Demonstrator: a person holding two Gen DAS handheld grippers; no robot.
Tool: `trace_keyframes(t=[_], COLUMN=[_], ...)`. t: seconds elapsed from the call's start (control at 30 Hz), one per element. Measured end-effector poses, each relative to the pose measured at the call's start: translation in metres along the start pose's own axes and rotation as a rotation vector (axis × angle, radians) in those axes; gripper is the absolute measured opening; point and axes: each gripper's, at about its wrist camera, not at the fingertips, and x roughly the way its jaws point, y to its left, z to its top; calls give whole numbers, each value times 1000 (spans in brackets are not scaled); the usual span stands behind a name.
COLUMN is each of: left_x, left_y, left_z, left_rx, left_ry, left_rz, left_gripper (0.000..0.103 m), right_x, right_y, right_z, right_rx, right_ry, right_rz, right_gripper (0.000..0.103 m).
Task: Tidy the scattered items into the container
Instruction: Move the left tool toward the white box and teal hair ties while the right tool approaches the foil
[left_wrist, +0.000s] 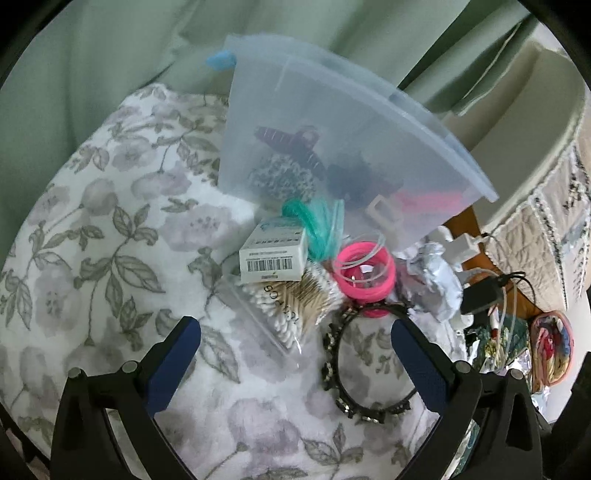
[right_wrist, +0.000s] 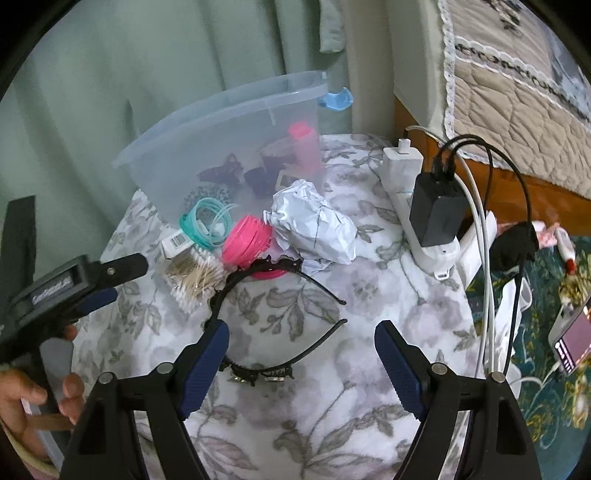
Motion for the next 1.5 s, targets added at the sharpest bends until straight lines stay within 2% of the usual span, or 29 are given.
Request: trace_keyframes(t=[0.27, 0.77, 1.0, 1.3, 1.5], left_x=[29, 69, 84, 91, 89], left_y=[16, 21, 25, 19, 15], left_z=[12, 43, 50, 56, 57], left_rx=[-51, -33, -39, 12, 29], left_ry=[47, 121, 149, 163, 171], left_rz=[47, 7, -11, -14, -54], left_gripper=[102, 102, 101, 94, 75], right_x=[23, 71, 91, 110, 111], right_y=[0, 5, 6, 7, 6], right_z=[28, 70, 79, 85, 86], right_rx=[-44, -203, -219, -209, -189], right_ry=[-2, 24, 58, 84, 79], right_rz=[-22, -102, -108, -98, -90], right_gripper=[84, 84, 84, 84, 79])
